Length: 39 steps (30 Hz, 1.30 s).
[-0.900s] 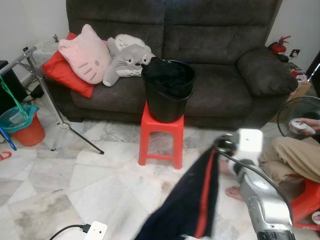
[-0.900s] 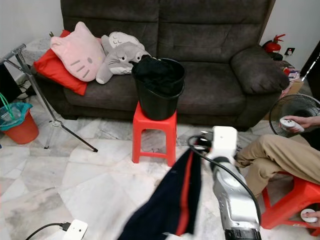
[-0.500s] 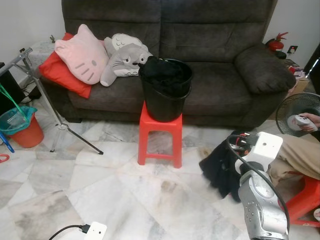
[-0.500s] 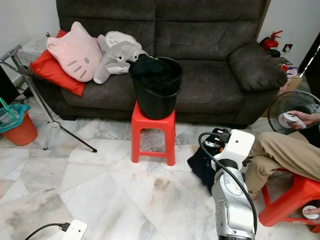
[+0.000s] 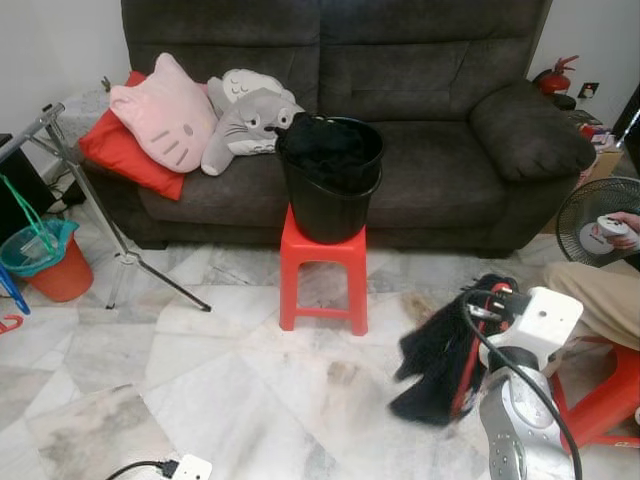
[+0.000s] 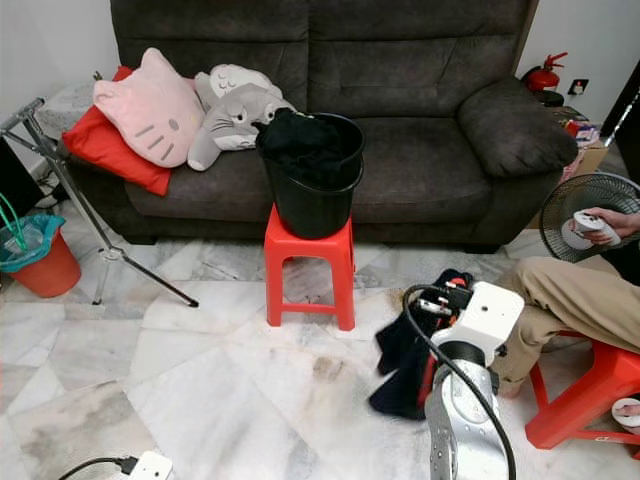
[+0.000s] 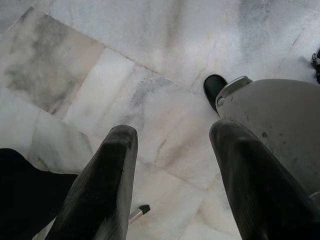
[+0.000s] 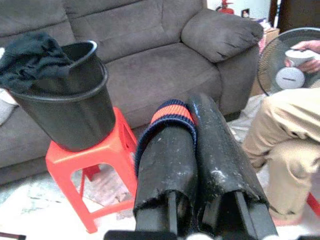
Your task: Hang hanger
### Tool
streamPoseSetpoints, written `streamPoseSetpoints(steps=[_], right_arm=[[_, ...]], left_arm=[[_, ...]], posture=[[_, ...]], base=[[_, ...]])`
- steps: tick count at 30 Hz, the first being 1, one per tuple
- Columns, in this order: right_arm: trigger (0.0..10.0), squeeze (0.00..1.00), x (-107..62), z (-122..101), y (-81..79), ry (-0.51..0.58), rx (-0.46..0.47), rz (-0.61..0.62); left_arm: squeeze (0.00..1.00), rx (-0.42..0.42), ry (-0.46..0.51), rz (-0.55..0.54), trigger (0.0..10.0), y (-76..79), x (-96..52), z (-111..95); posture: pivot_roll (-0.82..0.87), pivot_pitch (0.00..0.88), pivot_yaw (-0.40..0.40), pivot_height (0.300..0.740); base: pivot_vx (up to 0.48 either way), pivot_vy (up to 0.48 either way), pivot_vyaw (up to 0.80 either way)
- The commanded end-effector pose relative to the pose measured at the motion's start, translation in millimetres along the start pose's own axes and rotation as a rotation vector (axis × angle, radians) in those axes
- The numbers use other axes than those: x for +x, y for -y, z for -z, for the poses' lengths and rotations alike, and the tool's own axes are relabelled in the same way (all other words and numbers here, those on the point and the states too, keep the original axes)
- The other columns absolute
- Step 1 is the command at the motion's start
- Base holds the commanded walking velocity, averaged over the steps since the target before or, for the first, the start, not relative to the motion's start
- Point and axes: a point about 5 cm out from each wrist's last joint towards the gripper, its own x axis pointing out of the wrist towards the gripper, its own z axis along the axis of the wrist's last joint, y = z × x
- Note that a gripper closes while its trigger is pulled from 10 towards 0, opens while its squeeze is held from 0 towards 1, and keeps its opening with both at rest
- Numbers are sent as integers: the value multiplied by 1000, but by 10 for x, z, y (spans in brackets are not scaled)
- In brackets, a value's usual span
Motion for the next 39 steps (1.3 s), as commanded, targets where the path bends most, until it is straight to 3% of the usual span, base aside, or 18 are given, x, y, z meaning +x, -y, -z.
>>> streamPoseSetpoints(steps=[1, 6, 24, 39], right_arm=[[10000, 0, -15, -67, -51, 45, 0, -13], [10000, 0, -82, -50, -33, 56, -34, -8], [10000, 0, -137, -55, -1, 66, -60, -2], [10000, 0, -55, -133, 33, 82, -83, -7]], left_arm=[[0, -18, -10, -11, 10000, -9, -11, 55], [0, -32, -10, -44, 10000, -10, -22, 100], [0, -49, -36, -47, 10000, 21, -48, 221], [0, -37, -29, -39, 10000, 17, -51, 223]], posture=[[-163, 0, 53, 740], [-174, 0, 60, 740], [-184, 0, 53, 740], [-176, 0, 44, 740]], base=[[0, 0, 0], [0, 0, 188], [0, 0, 800], [0, 0, 800]])
